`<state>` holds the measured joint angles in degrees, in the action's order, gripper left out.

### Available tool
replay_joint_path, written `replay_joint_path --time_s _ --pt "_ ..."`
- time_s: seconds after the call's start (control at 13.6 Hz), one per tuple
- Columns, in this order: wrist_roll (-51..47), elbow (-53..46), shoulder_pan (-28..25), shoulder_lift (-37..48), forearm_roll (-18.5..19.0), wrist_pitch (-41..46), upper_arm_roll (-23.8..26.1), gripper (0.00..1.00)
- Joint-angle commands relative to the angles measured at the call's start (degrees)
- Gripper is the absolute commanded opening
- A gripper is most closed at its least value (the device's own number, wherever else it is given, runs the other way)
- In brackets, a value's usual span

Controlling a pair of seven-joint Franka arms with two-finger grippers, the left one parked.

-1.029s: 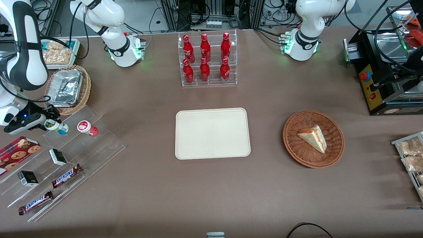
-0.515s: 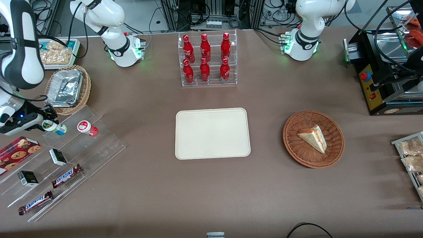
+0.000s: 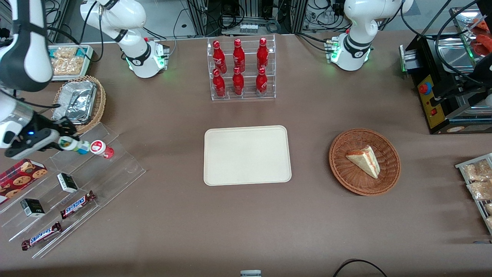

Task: Place green gum on tray
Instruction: 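Lift the gum jar and carry it over the cream tray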

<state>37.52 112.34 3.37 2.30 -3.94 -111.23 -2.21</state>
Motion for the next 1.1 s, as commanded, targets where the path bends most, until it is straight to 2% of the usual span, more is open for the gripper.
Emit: replay_joint_path --time_s 0.0,0.37,0.51,0.74,1.03 --pt "-8.13 -3.27 -5.9 -0.27 -0.63 3.73 -0.42 0.0" --pt "-26.58 -3.53 -18.47 -1.59 -0.72 2.25 -0.42 0.0" --pt "-36.59 -3.53 -25.31 -2.99 -0.46 -0.56 -0.42 0.0" --pt "-50.65 -5.37 -33.49 -8.34 0.07 -4.69 -0.51 0.0" --pt "-64.38 -12.22 -42.29 -18.35 0.68 -9.87 -0.6 0.0"
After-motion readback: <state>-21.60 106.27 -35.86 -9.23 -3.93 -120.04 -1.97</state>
